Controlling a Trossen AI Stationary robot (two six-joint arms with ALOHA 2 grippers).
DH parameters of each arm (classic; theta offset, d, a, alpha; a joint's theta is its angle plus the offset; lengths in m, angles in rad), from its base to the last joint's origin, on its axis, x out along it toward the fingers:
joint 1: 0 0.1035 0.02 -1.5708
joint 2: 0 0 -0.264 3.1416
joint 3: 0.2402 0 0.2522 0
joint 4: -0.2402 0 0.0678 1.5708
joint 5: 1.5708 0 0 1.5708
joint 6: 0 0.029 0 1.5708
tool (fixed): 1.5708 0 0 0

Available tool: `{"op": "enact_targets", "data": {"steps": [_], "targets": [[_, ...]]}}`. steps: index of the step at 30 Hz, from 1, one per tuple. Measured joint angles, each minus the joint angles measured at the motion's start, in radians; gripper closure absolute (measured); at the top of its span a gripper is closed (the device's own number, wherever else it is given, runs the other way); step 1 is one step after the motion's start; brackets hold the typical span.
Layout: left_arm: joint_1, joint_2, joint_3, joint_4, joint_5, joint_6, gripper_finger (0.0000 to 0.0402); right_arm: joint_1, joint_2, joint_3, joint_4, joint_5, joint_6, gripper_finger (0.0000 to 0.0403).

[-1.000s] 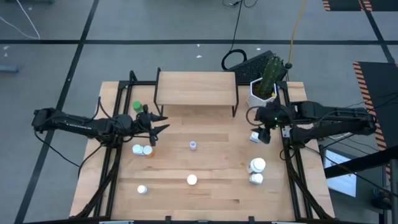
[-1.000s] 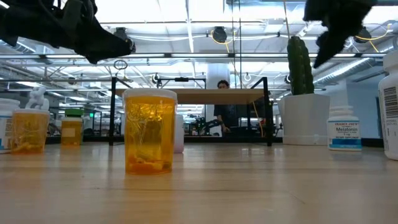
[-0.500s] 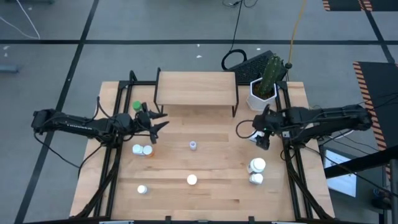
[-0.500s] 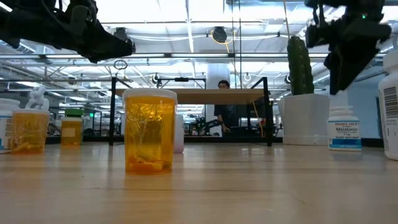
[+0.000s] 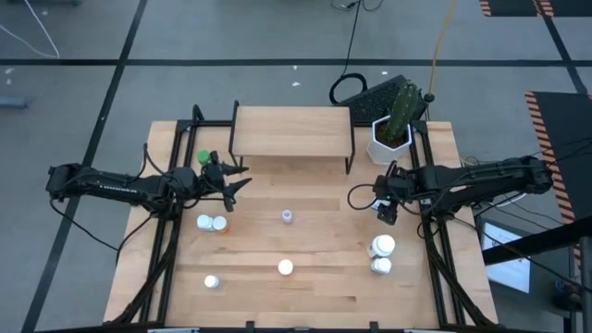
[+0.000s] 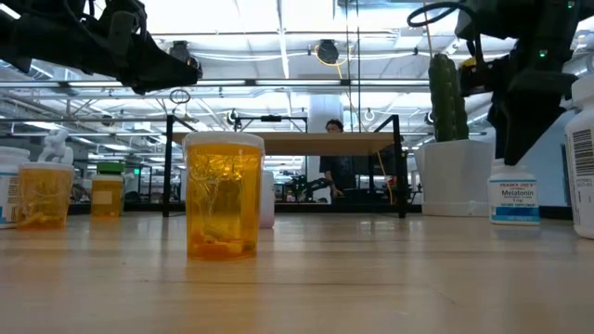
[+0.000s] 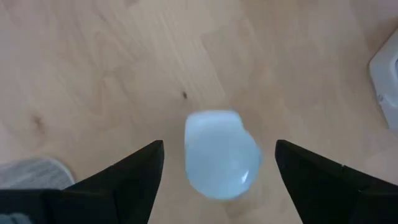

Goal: Pick and place medicine bottles onto shelf by color
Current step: Put the top white and blue medicine bottle on the shelf

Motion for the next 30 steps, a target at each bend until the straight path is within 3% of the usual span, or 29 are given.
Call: {"op": "enact_targets", "data": {"steps": [4, 18, 30], "targets": [[0.0, 0.0, 0.0, 0.0, -0.002, 0.016, 0.024, 0.0, 0.0, -0.001, -0.003, 0.008, -0.01, 0.0105], [0.02, 0.0, 0.0, 0.0, -0.052, -0.002, 0.024, 0.0, 0.003, -0.001, 0.0, 0.002, -0.031, 0.0191], [0.018, 0.0, 0.0, 0.0, -0.047, -0.011, 0.024, -0.001, 0.003, -0.055, 0.057, 0.001, -0.05, 0.0146]]}}
